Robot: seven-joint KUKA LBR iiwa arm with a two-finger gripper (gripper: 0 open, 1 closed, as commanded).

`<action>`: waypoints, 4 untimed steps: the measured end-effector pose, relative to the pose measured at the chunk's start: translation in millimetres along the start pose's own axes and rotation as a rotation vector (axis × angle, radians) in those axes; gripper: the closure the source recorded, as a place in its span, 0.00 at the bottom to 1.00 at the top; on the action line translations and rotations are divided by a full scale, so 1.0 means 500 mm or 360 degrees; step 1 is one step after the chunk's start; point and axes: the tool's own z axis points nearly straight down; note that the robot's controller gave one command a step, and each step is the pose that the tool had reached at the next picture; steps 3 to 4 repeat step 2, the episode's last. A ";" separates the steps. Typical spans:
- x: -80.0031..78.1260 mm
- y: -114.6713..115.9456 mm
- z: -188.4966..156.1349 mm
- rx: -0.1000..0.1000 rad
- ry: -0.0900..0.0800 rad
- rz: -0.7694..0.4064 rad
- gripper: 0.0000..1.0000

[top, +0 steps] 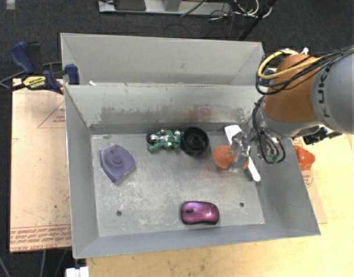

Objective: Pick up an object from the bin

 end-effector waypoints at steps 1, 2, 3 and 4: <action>0.002 0.000 -0.022 0.0000 0.0007 -0.0001 1.00; 0.001 0.001 -0.054 -0.0001 0.0004 -0.0001 1.00; 0.001 0.001 -0.054 -0.0001 0.0004 -0.0001 1.00; 0.001 0.001 -0.054 -0.0001 0.0004 -0.0001 1.00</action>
Offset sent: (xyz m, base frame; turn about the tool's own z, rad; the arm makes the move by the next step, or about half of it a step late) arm -0.0002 0.0001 0.0616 0.0000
